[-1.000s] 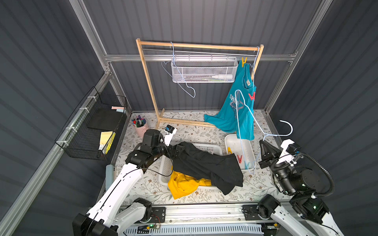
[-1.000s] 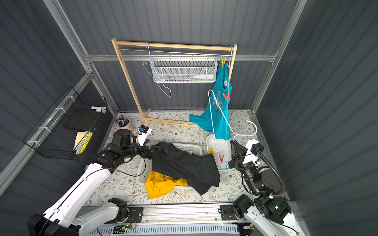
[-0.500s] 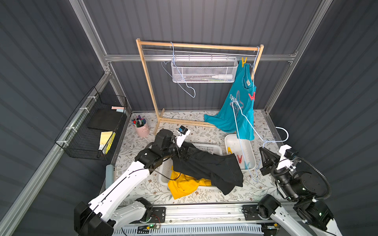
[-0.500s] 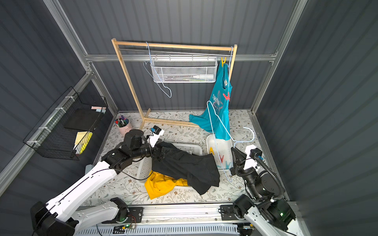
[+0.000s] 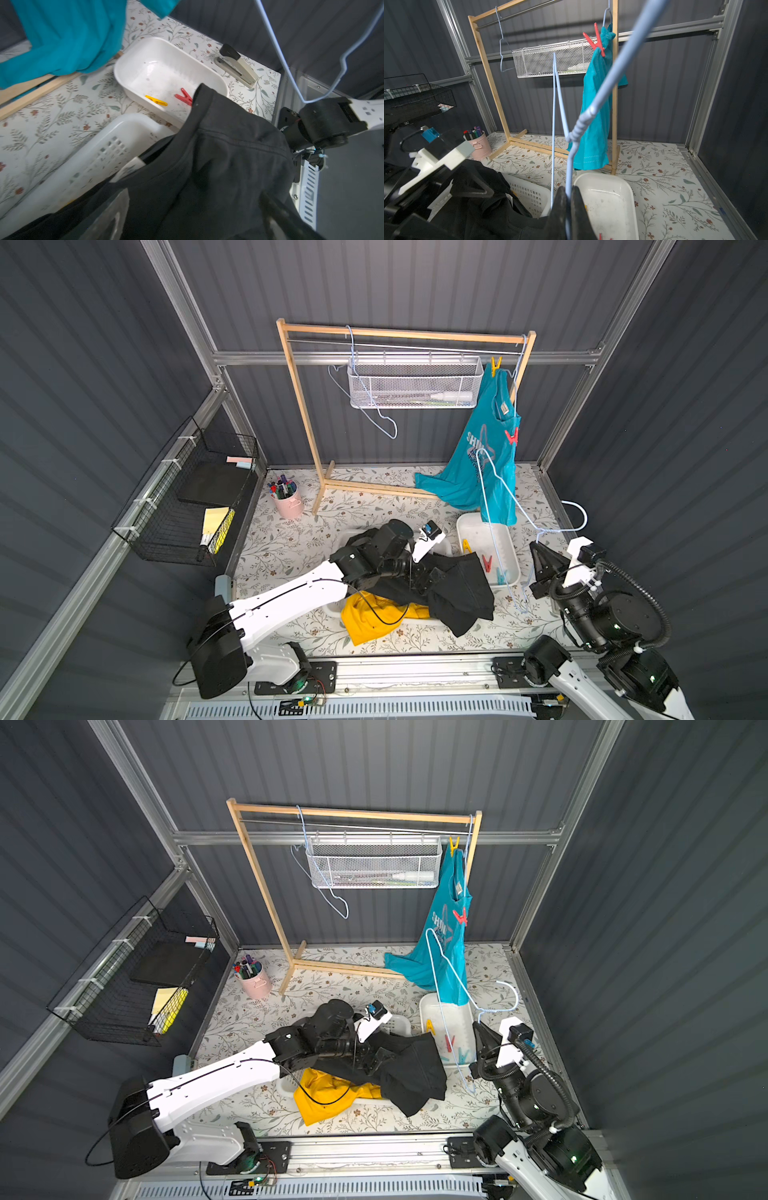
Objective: Remove the clothespins securing t-shirts to the hanger
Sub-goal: Adjust the T-shirt in the basket.
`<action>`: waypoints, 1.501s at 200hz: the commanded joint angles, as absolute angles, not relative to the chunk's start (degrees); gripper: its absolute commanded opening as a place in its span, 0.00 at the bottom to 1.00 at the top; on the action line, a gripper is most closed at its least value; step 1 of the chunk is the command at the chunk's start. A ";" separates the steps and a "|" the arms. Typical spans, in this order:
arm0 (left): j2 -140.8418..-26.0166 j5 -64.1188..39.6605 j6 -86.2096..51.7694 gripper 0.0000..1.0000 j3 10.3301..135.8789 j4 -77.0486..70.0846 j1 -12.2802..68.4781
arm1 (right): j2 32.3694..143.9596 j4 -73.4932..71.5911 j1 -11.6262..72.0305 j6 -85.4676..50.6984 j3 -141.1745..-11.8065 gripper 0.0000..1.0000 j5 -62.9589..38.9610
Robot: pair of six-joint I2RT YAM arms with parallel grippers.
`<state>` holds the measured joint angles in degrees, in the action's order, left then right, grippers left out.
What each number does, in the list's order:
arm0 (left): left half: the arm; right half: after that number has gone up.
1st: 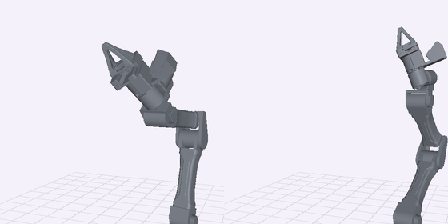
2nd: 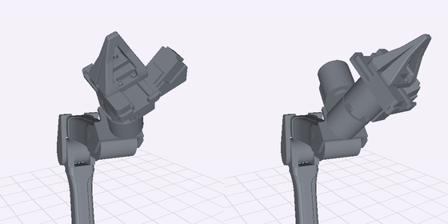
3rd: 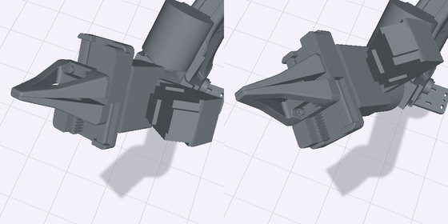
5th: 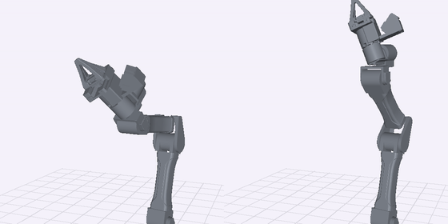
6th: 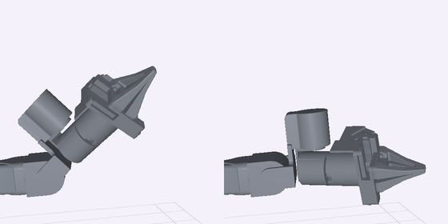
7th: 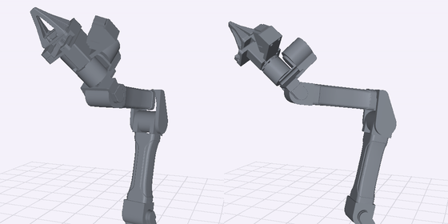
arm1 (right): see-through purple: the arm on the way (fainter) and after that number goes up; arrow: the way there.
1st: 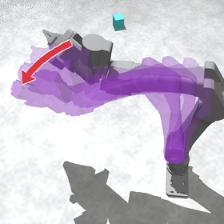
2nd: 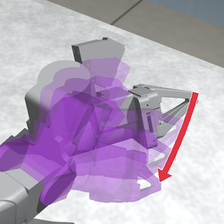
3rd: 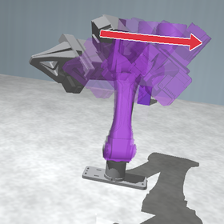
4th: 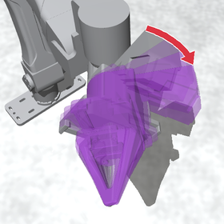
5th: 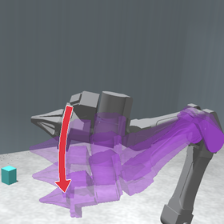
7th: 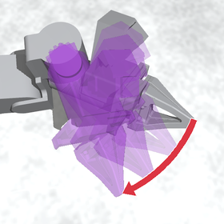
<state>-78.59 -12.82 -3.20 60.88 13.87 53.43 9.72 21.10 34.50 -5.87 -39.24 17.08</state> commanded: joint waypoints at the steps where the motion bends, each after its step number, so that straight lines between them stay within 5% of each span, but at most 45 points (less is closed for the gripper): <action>1: -81.47 -13.39 -1.88 1.00 62.80 13.95 55.17 | 8.11 19.37 34.34 -5.23 -38.60 0.00 19.19; 126: -98.01 -5.92 4.32 0.99 76.35 28.42 63.51 | 7.40 20.08 34.37 -4.20 -38.90 0.00 20.48; 223: -100.11 -3.51 4.70 0.58 79.48 29.22 64.07 | 8.17 19.95 34.32 -3.87 -38.67 0.00 20.48; 273: -98.07 2.82 5.14 0.08 79.01 28.65 64.02 | 8.92 19.48 34.31 -3.86 -38.63 0.00 20.31; 300: -95.55 5.10 5.27 0.00 78.41 28.92 64.07 | 9.22 19.42 34.32 -3.90 -38.76 0.00 20.24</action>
<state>-98.54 0.40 4.84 78.02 27.38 64.14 8.75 21.06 34.50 -4.40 -38.94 19.75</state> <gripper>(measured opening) 0.091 0.065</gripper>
